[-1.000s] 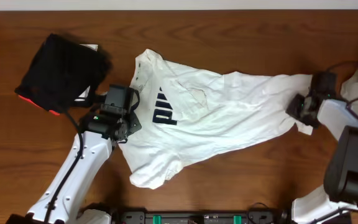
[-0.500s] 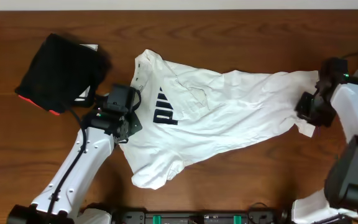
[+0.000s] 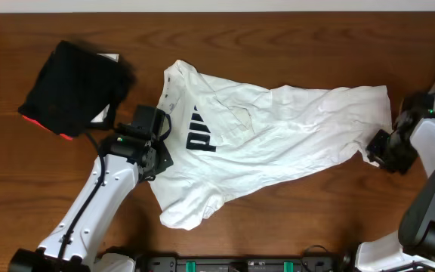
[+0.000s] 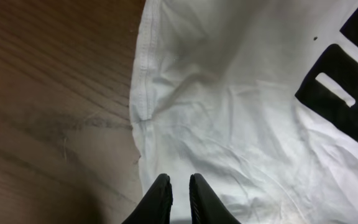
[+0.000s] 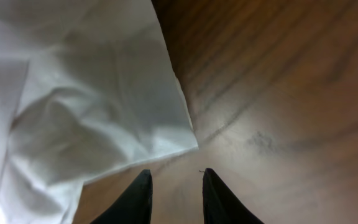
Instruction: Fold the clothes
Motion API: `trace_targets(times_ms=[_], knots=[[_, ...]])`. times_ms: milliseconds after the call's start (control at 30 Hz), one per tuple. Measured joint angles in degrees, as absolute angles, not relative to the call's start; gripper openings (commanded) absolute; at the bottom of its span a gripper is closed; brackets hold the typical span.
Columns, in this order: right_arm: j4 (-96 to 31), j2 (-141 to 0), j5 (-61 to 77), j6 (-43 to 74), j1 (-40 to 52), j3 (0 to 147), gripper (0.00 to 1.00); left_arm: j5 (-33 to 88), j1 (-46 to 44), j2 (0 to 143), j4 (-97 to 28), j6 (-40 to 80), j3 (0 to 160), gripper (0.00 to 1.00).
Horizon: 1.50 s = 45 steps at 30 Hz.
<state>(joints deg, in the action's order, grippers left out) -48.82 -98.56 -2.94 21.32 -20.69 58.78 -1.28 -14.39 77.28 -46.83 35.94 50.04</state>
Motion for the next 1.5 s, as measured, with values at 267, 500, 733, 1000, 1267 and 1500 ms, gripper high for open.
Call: trace_targets(times_ms=[267, 500, 733, 1000, 1267, 1500], knots=[[-40.6, -98.6, -2.6, 20.6, -20.8, 54.7, 0.49, -0.4, -14.4, 77.3, -46.2, 35.9, 50.0, 0.14], [-39.2, -98.6, -2.6, 20.6, -20.8, 54.6, 0.45, -0.4, -14.4, 77.3, -46.0, 35.9, 49.9, 0.14], [-33.8, -98.3, -2.3, 20.6, -20.8, 51.5, 0.19, -0.4, -14.4, 77.3, -45.1, 35.9, 48.4, 0.14], [-33.4, -97.8, -1.1, 21.0, -21.8, 50.9, 0.01, -0.4, -14.4, 77.3, -45.3, 34.7, 48.4, 0.13], [-33.9, -97.7, -0.6, 20.9, -23.6, 50.9, 0.01, -0.2, -14.4, 77.3, -47.6, 34.4, 48.0, 0.14], [-34.0, -97.7, -0.6, 20.9, -23.6, 50.9, 0.01, 5.6, -14.4, 77.5, -47.7, 36.2, 44.2, 0.13]])
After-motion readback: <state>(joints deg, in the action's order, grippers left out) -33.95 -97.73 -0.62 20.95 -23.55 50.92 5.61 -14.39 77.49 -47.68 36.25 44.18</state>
